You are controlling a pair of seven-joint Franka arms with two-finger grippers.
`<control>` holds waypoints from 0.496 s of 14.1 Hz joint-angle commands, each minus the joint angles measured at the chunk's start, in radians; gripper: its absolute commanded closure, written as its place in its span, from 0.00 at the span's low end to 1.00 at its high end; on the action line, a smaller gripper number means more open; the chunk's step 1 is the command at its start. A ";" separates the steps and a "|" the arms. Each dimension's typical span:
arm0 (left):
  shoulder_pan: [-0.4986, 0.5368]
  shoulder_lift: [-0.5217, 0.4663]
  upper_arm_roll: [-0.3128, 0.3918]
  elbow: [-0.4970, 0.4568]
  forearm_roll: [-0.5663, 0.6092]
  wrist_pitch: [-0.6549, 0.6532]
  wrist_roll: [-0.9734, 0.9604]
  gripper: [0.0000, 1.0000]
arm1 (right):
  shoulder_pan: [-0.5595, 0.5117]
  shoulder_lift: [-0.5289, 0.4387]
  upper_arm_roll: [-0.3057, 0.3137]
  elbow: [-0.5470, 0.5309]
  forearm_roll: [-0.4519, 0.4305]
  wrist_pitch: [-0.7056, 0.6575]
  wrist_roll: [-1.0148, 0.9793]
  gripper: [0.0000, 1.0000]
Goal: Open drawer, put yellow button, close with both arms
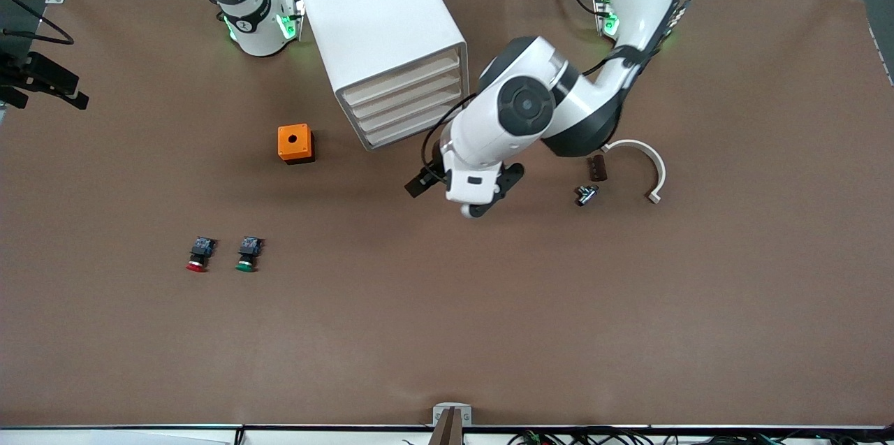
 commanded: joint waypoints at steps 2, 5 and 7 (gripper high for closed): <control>0.107 -0.145 -0.006 -0.032 0.057 -0.191 0.111 0.01 | -0.007 -0.039 0.012 -0.032 0.012 0.012 0.019 0.00; 0.207 -0.236 -0.006 -0.032 0.057 -0.412 0.304 0.01 | -0.010 -0.038 0.011 -0.032 0.012 0.016 0.019 0.00; 0.262 -0.292 -0.006 -0.032 0.059 -0.531 0.433 0.01 | -0.010 -0.038 0.008 -0.032 0.012 0.015 0.019 0.00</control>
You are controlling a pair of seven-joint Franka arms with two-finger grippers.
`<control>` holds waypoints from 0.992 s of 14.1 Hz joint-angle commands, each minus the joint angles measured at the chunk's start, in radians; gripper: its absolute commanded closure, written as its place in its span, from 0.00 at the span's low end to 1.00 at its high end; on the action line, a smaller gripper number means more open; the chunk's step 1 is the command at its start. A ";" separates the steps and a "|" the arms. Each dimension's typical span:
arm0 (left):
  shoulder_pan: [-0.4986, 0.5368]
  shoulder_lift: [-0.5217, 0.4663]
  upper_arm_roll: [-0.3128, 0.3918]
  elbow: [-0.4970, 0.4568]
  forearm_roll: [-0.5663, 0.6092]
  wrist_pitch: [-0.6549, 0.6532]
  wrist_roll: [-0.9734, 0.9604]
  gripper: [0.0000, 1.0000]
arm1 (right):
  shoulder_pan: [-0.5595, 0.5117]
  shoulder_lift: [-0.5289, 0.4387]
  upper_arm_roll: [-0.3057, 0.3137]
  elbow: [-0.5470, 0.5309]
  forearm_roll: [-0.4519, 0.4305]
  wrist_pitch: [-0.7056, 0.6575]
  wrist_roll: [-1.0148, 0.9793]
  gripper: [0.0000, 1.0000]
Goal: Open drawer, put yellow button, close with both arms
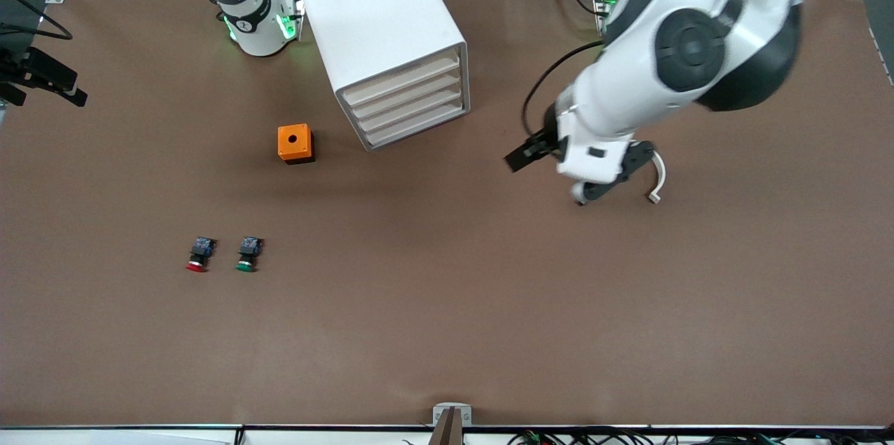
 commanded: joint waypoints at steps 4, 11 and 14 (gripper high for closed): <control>0.161 -0.179 -0.006 -0.035 0.076 -0.244 0.386 0.01 | -0.020 -0.029 0.004 -0.031 0.010 0.013 0.015 0.00; 0.263 -0.197 0.264 -0.158 0.090 -0.162 0.944 0.00 | -0.026 -0.029 0.004 -0.031 0.007 0.009 0.021 0.00; 0.284 -0.278 0.264 -0.324 0.092 -0.010 0.950 0.00 | -0.026 -0.029 0.005 -0.031 -0.001 0.009 0.021 0.00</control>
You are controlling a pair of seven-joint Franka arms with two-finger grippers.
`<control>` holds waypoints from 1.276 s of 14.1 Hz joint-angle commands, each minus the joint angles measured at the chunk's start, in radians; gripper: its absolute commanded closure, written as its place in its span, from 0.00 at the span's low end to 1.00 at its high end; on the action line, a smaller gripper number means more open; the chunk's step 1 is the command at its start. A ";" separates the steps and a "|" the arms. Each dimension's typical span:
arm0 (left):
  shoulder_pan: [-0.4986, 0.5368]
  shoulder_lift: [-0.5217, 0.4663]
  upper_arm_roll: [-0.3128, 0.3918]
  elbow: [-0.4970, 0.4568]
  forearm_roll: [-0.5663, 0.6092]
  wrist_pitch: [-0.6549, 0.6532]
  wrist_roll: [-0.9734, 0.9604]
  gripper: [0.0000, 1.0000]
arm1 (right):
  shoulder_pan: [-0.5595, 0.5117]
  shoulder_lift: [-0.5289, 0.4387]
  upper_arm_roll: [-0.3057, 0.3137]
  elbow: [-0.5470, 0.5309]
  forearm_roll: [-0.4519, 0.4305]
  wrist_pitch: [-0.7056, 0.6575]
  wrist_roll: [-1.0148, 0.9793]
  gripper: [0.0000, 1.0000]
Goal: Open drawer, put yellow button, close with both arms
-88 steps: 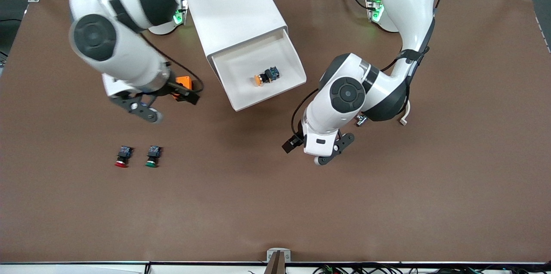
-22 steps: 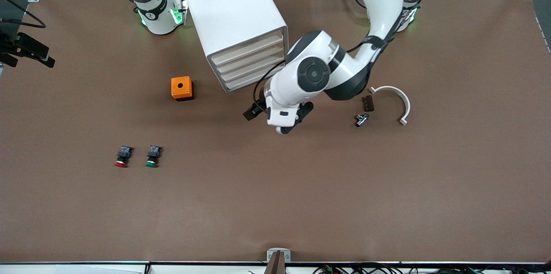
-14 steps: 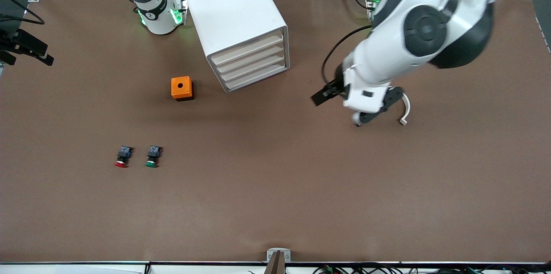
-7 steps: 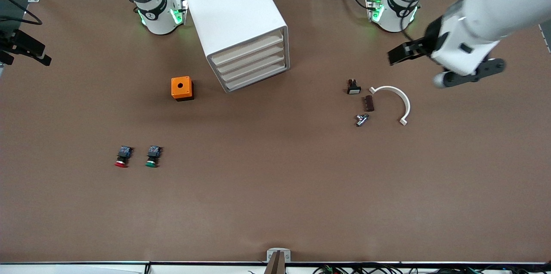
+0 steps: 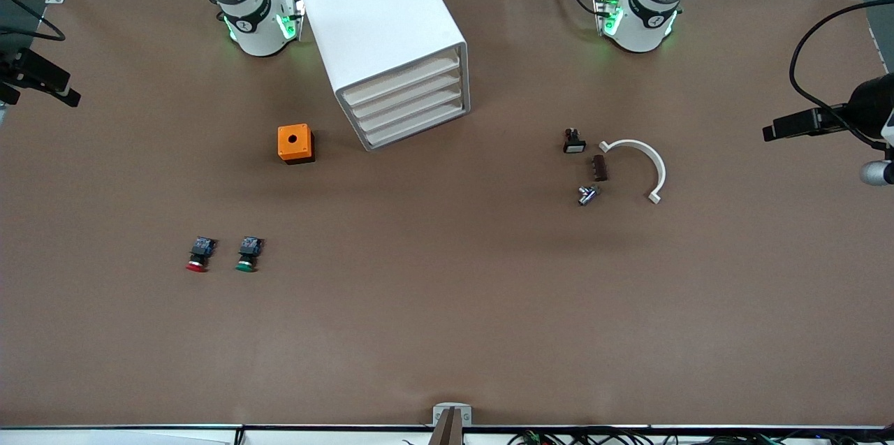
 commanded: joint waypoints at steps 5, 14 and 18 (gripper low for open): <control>0.029 -0.205 -0.051 -0.320 0.052 0.350 0.007 0.00 | -0.015 -0.028 0.009 -0.029 0.001 0.012 0.013 0.00; 0.049 -0.203 -0.144 -0.200 0.151 0.310 -0.013 0.00 | -0.012 -0.027 0.014 -0.026 0.001 0.012 0.015 0.00; 0.040 -0.182 -0.147 -0.201 0.140 0.309 -0.013 0.00 | -0.009 -0.028 0.015 -0.028 0.001 0.009 0.015 0.00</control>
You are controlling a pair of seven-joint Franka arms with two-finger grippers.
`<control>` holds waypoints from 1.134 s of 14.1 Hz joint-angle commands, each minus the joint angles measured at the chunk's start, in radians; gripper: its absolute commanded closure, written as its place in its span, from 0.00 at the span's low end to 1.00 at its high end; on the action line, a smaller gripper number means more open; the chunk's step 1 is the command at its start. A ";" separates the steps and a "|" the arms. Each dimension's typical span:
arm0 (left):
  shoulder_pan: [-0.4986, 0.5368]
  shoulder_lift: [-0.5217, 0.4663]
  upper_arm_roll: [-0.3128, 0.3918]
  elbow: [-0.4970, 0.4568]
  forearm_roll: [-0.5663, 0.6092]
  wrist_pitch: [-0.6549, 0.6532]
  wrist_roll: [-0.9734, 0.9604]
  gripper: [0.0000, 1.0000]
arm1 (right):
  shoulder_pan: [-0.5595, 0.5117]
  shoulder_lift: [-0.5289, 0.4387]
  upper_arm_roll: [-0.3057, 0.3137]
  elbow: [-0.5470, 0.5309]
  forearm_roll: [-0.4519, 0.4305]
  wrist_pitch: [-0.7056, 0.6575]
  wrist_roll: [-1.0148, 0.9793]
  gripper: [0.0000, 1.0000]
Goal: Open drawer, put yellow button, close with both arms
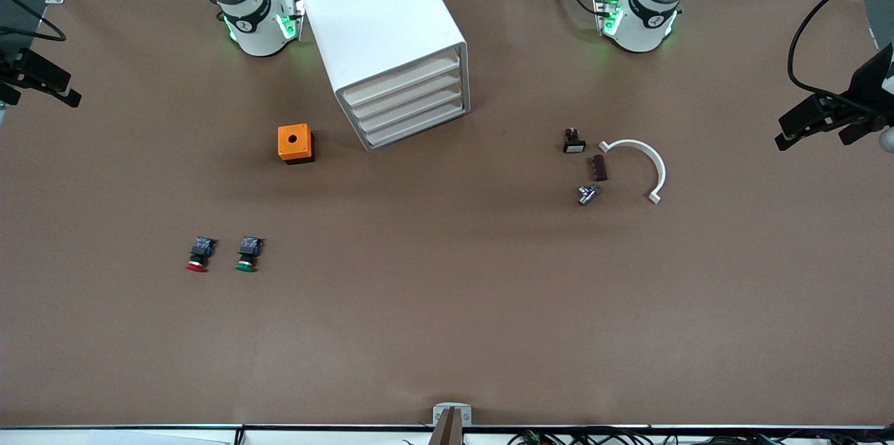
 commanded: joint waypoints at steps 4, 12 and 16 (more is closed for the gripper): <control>0.008 -0.004 -0.012 0.015 0.007 -0.067 0.020 0.00 | -0.006 -0.028 0.012 -0.027 0.001 0.005 0.014 0.00; -0.004 0.013 -0.013 0.040 -0.001 -0.066 0.007 0.00 | -0.003 -0.028 0.015 -0.027 0.001 0.005 0.014 0.00; -0.004 0.009 -0.028 0.055 0.004 -0.066 0.003 0.00 | -0.001 -0.028 0.015 -0.027 0.001 0.005 0.014 0.00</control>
